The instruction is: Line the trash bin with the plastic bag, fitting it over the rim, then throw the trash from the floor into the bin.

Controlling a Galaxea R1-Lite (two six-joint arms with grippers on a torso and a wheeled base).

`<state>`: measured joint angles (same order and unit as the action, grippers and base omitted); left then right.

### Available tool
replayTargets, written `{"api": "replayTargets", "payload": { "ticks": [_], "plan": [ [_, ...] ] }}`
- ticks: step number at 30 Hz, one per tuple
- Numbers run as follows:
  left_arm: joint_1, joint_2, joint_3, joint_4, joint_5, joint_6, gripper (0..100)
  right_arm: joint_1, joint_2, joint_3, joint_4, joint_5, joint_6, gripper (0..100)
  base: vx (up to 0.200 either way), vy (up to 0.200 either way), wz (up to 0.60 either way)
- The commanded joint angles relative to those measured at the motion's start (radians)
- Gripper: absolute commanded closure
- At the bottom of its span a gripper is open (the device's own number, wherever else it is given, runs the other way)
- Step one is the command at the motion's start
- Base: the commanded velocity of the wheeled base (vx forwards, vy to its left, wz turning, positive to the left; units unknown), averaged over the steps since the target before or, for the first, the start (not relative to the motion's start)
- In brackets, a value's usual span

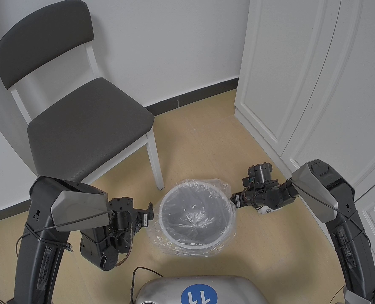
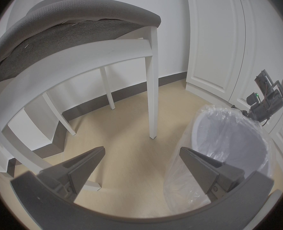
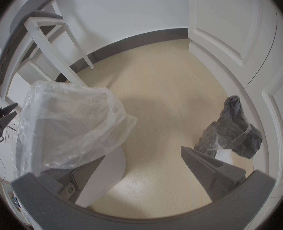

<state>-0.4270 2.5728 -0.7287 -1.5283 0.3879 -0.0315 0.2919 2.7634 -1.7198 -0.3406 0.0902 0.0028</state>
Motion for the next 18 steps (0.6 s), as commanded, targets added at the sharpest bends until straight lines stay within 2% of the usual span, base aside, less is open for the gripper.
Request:
{"api": "replayTargets", "payload": {
  "ticks": [1, 4, 12, 14, 16, 18],
  "plan": [
    [-0.009, -0.014, 0.015, 0.0, 0.0, -0.001, 0, 0.001, 0.03, -0.046, 0.057, 0.0, -0.001, 0, 0.0, 0.0, 0.0],
    [-0.015, -0.029, 0.025, 0.0, 0.0, -0.001, 0, 0.001, 0.055, -0.103, 0.123, 0.003, 0.002, 0, 0.0, 0.0, 0.0],
    [-0.03, -0.048, 0.052, -0.001, 0.0, -0.005, 0, 0.004, 0.11, -0.205, 0.17, 0.003, -0.001, 0, 0.0, 0.0, 0.0],
    [-0.039, -0.046, 0.06, -0.001, -0.003, -0.008, 0, 0.004, 0.085, -0.178, 0.19, -0.017, -0.003, 0, 0.0, 0.0, 0.0],
    [-0.053, -0.048, 0.065, -0.001, -0.012, -0.013, 0, 0.001, 0.019, -0.096, 0.175, -0.118, 0.003, 0, 0.0, 0.0, 0.0],
    [-0.065, -0.054, 0.072, -0.001, -0.03, -0.008, 0, -0.005, -0.039, -0.015, 0.149, -0.168, 0.002, 0, 0.0, 0.0, 0.0]
  ]
}}
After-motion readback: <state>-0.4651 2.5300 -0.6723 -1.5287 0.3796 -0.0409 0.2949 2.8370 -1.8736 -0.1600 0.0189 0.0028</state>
